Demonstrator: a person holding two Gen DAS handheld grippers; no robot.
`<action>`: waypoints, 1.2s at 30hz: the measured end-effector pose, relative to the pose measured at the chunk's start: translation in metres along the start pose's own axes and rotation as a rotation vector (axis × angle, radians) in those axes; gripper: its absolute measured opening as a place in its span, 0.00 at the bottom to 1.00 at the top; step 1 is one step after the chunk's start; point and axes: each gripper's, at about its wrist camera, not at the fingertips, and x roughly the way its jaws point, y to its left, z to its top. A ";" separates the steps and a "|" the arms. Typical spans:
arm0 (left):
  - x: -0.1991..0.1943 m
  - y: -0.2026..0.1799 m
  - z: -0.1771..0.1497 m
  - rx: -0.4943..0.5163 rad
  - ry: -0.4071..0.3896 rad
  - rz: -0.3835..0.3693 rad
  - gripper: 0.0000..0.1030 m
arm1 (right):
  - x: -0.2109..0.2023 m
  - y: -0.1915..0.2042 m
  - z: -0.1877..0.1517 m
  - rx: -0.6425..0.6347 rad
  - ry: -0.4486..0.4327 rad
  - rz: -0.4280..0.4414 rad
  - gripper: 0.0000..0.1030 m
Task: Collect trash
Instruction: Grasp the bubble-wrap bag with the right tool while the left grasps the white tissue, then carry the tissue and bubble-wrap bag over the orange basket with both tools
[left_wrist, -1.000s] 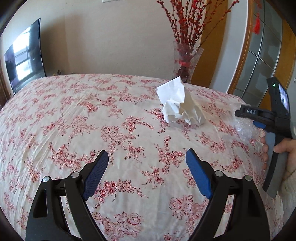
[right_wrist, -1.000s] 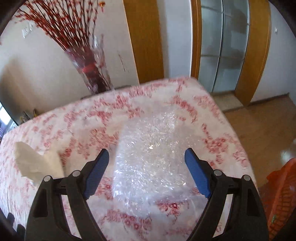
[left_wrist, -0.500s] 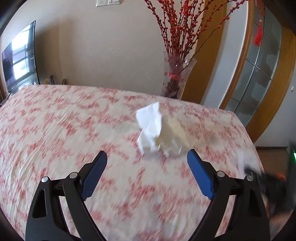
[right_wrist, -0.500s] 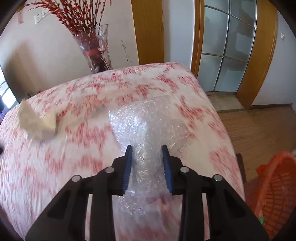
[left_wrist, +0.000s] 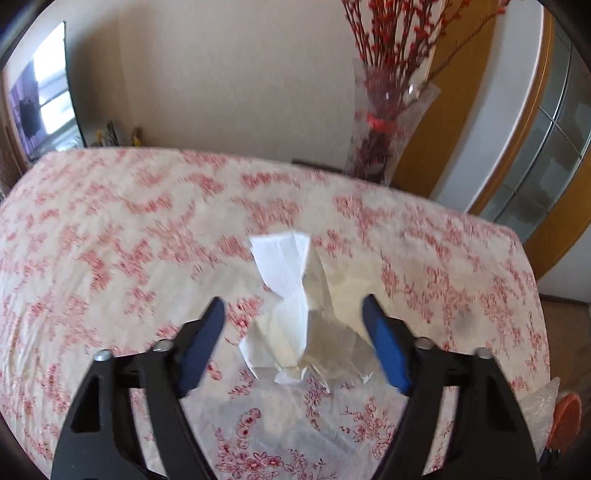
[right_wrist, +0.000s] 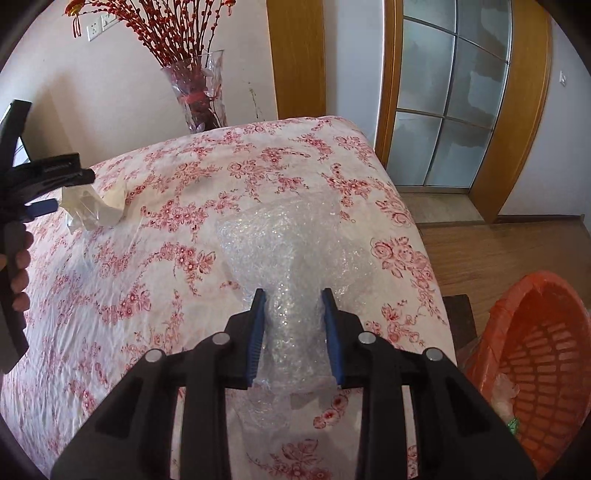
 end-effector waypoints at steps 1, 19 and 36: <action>0.002 0.001 -0.002 -0.001 0.007 -0.018 0.61 | -0.001 -0.001 -0.001 0.000 0.000 0.000 0.29; -0.052 0.004 -0.033 0.086 -0.086 -0.121 0.27 | -0.047 -0.023 -0.024 0.076 -0.034 0.003 0.27; -0.153 -0.048 -0.088 0.243 -0.181 -0.284 0.27 | -0.139 -0.075 -0.046 0.161 -0.165 -0.026 0.27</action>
